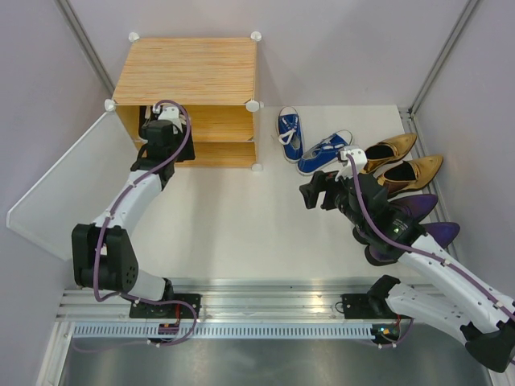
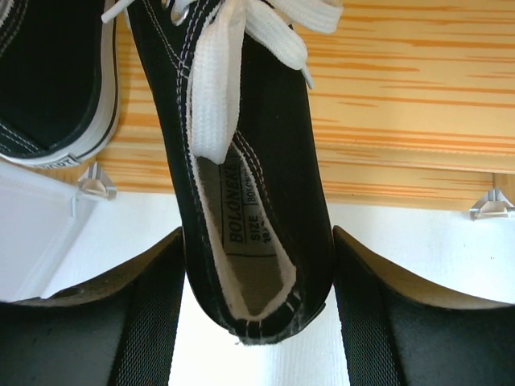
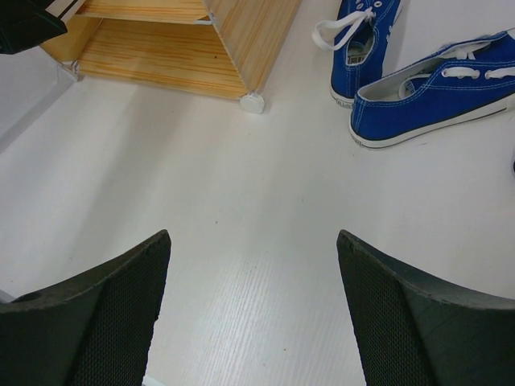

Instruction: Place and organize the shoes in the shoe cabinet

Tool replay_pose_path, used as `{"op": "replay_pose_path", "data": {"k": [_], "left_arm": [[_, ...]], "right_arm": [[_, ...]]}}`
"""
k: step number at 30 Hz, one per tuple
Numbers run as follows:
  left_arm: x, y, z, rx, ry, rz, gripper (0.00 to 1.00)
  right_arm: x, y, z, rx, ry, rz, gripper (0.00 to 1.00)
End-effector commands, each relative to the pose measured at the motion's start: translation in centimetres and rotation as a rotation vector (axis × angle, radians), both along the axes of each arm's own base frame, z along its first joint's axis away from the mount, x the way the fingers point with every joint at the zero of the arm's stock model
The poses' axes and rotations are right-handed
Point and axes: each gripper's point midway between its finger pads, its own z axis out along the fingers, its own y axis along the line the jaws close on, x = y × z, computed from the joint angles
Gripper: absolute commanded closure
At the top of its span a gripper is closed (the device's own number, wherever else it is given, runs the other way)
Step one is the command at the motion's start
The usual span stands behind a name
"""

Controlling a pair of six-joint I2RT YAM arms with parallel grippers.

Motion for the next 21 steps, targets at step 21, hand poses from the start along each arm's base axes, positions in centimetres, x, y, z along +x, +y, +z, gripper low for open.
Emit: {"op": "replay_pose_path", "data": {"k": [21], "left_arm": [[1.8, 0.6, 8.1, 0.022, -0.327, -0.079, 0.98]], "right_arm": [[0.2, -0.5, 0.5, 0.008, -0.044, -0.015, 0.13]]}}
